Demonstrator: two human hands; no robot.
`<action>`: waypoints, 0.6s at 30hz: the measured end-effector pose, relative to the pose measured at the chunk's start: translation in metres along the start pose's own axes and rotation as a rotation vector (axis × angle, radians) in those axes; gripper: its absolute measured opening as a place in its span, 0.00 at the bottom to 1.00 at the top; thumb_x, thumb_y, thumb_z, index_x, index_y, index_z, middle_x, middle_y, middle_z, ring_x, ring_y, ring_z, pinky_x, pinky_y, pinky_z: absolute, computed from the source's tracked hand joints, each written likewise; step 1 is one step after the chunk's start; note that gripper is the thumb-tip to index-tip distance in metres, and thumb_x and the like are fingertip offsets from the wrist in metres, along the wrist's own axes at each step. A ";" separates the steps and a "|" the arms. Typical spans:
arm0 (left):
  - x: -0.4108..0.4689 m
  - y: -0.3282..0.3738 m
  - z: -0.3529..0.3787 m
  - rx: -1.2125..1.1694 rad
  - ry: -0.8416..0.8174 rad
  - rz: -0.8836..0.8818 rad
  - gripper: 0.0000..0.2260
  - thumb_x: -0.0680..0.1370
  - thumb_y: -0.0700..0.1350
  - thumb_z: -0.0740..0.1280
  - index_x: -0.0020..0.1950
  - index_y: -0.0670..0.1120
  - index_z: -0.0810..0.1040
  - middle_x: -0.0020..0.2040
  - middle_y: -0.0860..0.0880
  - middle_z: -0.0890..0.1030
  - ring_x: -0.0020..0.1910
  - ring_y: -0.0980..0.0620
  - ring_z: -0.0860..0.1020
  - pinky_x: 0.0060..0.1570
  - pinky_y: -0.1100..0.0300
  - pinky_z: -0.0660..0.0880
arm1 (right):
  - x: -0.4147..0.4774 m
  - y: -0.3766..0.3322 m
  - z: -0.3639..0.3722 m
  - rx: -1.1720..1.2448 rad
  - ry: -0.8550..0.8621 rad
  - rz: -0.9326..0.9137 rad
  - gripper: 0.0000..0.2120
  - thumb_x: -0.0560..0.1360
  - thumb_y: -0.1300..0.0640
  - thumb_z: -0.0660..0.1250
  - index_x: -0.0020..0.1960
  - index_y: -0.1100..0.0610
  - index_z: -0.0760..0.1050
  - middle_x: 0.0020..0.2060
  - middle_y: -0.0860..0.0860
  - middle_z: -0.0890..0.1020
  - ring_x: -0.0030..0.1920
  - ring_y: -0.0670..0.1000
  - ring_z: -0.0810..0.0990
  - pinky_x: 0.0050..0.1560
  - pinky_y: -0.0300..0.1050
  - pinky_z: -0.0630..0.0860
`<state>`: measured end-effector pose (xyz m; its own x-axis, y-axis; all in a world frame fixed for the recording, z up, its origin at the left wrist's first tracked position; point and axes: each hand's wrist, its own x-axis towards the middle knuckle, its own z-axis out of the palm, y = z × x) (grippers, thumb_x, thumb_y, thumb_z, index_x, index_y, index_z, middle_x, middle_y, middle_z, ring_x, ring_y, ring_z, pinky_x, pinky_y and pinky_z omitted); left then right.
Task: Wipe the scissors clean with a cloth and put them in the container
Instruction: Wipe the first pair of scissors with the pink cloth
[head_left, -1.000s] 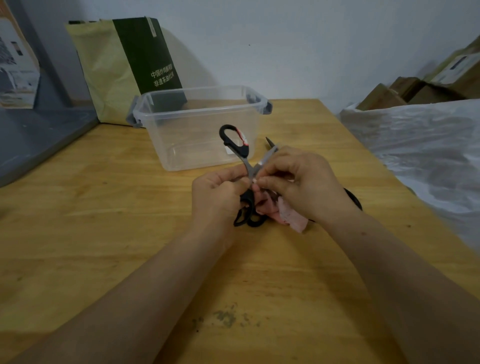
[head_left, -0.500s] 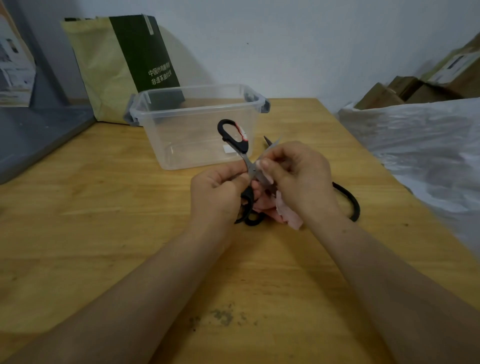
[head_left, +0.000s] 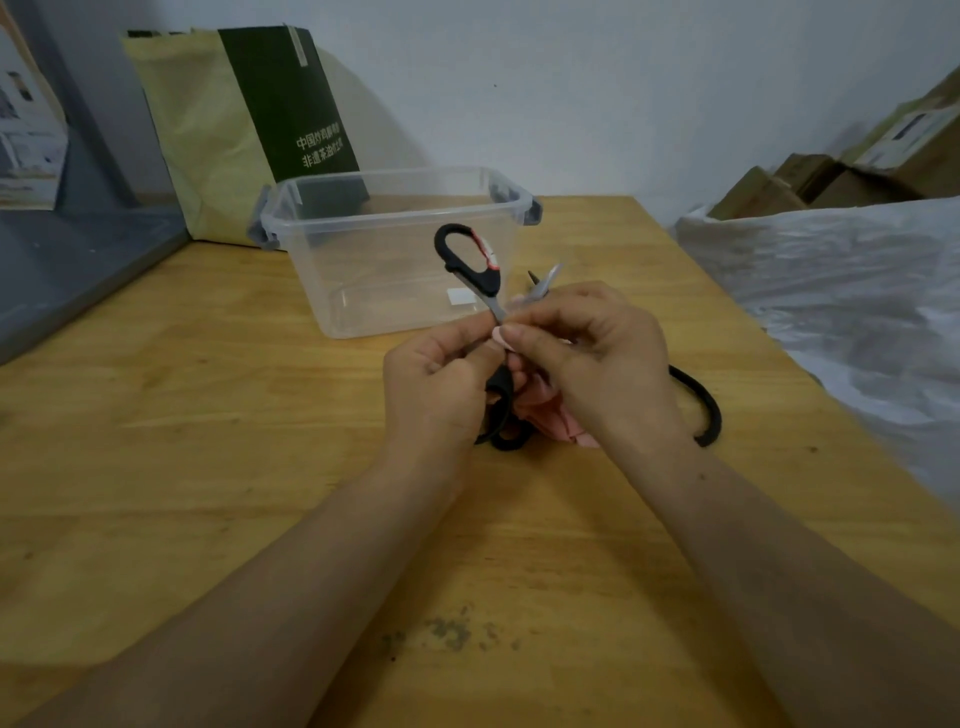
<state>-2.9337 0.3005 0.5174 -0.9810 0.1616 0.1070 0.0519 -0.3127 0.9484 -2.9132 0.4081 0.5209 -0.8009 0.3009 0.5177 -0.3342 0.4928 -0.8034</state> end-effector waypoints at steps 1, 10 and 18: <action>0.000 0.000 0.000 -0.004 -0.004 0.001 0.10 0.76 0.31 0.64 0.44 0.42 0.83 0.37 0.38 0.80 0.32 0.50 0.78 0.32 0.62 0.79 | 0.001 0.001 0.001 -0.006 0.016 -0.005 0.06 0.69 0.60 0.74 0.41 0.49 0.81 0.44 0.48 0.79 0.41 0.35 0.77 0.39 0.24 0.70; -0.002 -0.001 0.006 0.020 0.032 -0.032 0.14 0.76 0.30 0.64 0.39 0.47 0.81 0.30 0.51 0.83 0.30 0.56 0.81 0.31 0.66 0.77 | 0.014 0.009 -0.007 0.039 0.216 0.165 0.09 0.73 0.60 0.71 0.38 0.48 0.76 0.40 0.47 0.82 0.40 0.43 0.82 0.41 0.36 0.77; -0.003 0.001 0.002 0.000 -0.013 -0.040 0.15 0.75 0.30 0.64 0.36 0.46 0.84 0.31 0.45 0.82 0.29 0.52 0.79 0.29 0.61 0.77 | 0.003 -0.005 -0.005 0.284 0.012 0.305 0.03 0.71 0.63 0.73 0.40 0.58 0.80 0.28 0.55 0.82 0.26 0.51 0.80 0.25 0.47 0.79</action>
<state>-2.9300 0.3017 0.5189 -0.9799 0.1860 0.0725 0.0125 -0.3054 0.9522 -2.9117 0.4103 0.5277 -0.8791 0.4088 0.2452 -0.2075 0.1350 -0.9689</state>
